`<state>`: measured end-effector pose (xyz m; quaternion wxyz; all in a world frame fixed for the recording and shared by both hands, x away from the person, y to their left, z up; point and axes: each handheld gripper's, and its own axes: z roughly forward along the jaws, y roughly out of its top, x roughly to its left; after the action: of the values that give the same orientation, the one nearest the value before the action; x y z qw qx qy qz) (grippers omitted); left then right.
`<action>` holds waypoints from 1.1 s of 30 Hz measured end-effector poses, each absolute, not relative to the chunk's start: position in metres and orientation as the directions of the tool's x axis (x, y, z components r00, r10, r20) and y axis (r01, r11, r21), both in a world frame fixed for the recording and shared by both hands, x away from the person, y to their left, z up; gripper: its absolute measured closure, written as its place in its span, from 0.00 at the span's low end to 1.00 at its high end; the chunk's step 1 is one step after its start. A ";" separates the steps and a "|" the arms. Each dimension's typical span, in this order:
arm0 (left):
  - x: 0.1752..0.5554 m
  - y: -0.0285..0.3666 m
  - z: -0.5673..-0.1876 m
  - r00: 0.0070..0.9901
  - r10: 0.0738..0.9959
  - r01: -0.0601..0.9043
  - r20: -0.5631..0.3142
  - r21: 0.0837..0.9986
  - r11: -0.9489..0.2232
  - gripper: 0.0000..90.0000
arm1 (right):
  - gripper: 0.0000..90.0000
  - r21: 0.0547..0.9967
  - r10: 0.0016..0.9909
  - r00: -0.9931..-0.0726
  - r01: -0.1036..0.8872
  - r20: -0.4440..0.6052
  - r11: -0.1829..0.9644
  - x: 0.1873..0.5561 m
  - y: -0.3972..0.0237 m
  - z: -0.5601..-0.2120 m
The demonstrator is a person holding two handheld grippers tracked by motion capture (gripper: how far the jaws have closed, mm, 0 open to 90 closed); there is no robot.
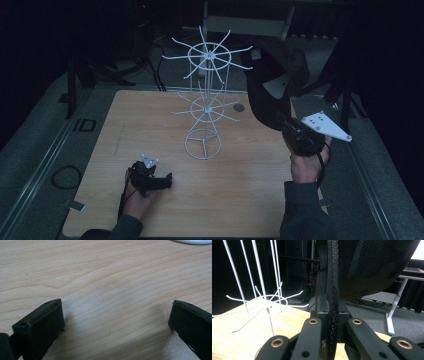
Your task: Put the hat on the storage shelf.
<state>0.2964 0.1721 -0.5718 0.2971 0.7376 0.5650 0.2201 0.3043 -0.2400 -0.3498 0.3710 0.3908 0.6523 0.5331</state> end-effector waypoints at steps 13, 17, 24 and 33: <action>0.296 0.172 -0.572 0.265 0.964 0.703 -0.011 0.687 -0.186 0.00 | 0.96 0.983 0.902 -0.419 0.092 -0.105 0.158 0.298 -0.232 -0.359; 0.296 0.172 -0.572 0.265 0.964 0.703 -0.010 0.686 -0.186 0.00 | 0.96 0.983 0.896 -0.430 0.087 -0.111 0.163 0.296 -0.230 -0.362; 0.296 0.172 -0.572 0.265 0.964 0.703 -0.010 0.687 -0.186 0.00 | 0.96 0.967 0.883 -0.431 0.078 -0.188 0.244 0.294 -0.218 -0.371; 0.296 0.172 -0.572 0.267 0.964 0.704 -0.008 0.685 -0.189 0.00 | 0.89 0.943 0.833 -0.512 0.118 -0.211 0.311 0.298 -0.210 -0.387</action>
<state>0.2964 0.1724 -0.5717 0.2954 0.7391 0.5640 0.2199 0.2984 -0.2103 -0.3874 0.3683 0.3295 0.7212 0.4855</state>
